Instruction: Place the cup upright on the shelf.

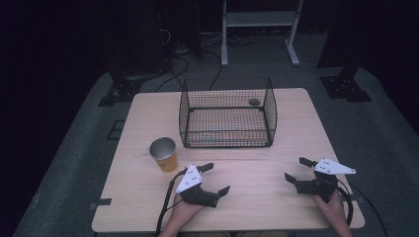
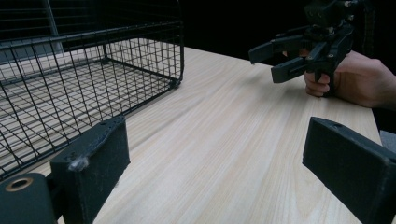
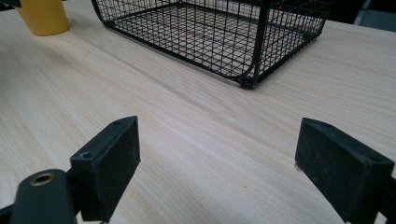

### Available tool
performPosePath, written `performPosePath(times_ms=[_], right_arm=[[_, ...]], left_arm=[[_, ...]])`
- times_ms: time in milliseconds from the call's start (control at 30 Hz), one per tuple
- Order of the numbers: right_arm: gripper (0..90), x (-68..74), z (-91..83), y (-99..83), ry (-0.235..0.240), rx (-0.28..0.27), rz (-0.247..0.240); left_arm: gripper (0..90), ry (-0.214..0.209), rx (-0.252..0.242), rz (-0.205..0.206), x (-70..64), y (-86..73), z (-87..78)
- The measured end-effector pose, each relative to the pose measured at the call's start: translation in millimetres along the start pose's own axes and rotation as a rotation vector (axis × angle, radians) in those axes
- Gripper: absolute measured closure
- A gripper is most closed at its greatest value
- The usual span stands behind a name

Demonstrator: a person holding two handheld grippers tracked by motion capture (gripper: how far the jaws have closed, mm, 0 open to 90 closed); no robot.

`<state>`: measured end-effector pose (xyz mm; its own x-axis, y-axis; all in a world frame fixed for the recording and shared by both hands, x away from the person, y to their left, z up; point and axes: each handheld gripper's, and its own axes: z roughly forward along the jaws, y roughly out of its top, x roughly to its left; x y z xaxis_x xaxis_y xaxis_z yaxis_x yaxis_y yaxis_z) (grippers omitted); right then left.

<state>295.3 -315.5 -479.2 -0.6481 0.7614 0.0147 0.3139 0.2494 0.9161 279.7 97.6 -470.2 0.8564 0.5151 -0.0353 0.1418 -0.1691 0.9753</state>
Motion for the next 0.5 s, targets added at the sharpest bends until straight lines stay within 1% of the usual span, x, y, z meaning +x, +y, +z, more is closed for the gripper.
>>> performPosePath(times_ms=[100,267,333,433,500], right_arm=[[13.0,-0.2,-0.1,-0.1,0.001,-0.003,0.000],[13.0,0.5,0.0,0.0,-0.003,0.001,-0.003],[13.0,0.6,0.2,0.1,-0.003,0.003,-0.002],[13.0,0.3,0.5,0.2,-0.003,0.005,0.000],[13.0,0.4,0.8,0.3,-0.005,0.008,-0.002]], left_arm=[[6.6,-0.006,0.003,-0.003,0.3,1.4,-0.4],[6.6,-0.003,-0.004,0.005,-0.4,5.4,-4.3],[6.6,0.001,-0.010,0.021,0.0,9.2,-7.8],[6.6,0.003,-0.019,0.022,0.3,11.5,-11.1],[6.5,0.013,-0.030,0.028,0.9,14.4,-16.0]])
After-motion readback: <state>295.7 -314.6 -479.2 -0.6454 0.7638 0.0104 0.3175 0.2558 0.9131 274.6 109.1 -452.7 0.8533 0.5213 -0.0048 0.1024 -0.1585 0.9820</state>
